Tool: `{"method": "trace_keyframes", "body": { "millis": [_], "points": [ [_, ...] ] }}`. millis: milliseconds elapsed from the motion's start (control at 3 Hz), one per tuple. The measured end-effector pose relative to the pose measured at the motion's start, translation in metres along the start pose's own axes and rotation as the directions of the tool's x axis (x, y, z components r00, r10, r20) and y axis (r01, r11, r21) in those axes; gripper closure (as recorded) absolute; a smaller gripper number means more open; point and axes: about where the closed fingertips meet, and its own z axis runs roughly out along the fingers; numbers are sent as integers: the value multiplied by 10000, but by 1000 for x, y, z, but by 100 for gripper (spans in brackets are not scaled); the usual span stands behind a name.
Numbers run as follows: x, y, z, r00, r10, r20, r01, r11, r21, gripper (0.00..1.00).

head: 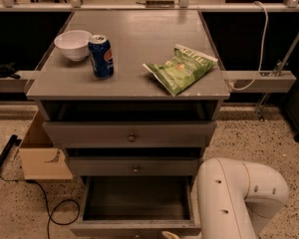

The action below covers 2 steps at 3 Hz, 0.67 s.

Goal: Close bottom drawer

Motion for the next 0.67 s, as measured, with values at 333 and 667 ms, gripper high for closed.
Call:
{"method": "trace_keyframes", "body": {
  "millis": [333, 667],
  "points": [
    [0, 4, 3, 9998, -141, -162, 142, 9999, 36, 0],
    [-2, 8, 0, 9986, -521, -5, 520, 9981, 330, 0]
  ]
}}
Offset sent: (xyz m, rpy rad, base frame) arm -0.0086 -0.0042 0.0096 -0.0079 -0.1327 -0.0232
